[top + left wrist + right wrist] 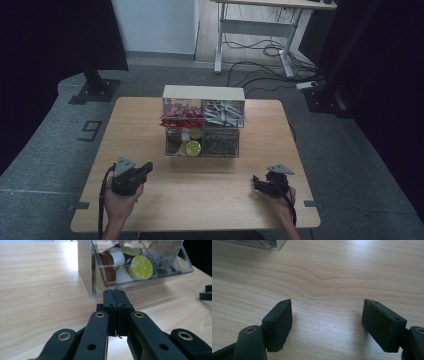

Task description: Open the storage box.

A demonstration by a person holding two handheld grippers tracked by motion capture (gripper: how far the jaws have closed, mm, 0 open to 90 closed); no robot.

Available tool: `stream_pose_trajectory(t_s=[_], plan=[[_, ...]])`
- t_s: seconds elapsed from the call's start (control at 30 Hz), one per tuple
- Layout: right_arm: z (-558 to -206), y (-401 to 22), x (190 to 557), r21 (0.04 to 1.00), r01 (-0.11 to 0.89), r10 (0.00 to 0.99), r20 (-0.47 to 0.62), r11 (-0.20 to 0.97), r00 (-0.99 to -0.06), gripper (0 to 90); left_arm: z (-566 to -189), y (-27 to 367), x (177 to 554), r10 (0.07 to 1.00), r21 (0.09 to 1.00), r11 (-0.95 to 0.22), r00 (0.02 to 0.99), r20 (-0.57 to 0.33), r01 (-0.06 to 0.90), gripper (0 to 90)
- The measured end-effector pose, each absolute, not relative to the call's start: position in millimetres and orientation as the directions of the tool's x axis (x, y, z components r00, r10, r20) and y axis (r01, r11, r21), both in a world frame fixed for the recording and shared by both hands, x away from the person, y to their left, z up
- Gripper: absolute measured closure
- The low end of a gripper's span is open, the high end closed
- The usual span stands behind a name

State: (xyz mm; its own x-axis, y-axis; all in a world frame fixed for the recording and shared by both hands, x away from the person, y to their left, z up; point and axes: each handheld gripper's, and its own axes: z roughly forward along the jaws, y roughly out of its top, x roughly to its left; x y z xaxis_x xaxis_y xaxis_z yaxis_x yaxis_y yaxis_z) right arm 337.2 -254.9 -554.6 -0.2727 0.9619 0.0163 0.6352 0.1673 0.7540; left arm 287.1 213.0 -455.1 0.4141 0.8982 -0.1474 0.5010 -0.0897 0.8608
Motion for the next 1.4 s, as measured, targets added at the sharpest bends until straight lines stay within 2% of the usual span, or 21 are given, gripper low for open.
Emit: stream_pose_trajectory(t_s=[0.3, 0.83, 1.4], plan=[[-555, -255, 337, 0.754, 0.635, 0.963, 0.013, 0.169, -0.271, 24.6, -430, 210, 296, 0.890, 0.888, -0.093, 0.438, -0.129, 0.450, 89.8], [-555, -254, 337, 0.754, 0.635, 0.963, 0.011, 0.168, -0.268, 24.6, -405, 199, 314, 0.871, 0.898, -0.122, 0.480, -0.108, 0.423, 90.0], [-555, -254, 337, 0.754, 0.636, 0.964, 0.013, 0.166, -0.267, 24.7, -378, 191, 330, 0.847, 0.907, -0.103, 0.515, -0.136, 0.408, 90.0]])
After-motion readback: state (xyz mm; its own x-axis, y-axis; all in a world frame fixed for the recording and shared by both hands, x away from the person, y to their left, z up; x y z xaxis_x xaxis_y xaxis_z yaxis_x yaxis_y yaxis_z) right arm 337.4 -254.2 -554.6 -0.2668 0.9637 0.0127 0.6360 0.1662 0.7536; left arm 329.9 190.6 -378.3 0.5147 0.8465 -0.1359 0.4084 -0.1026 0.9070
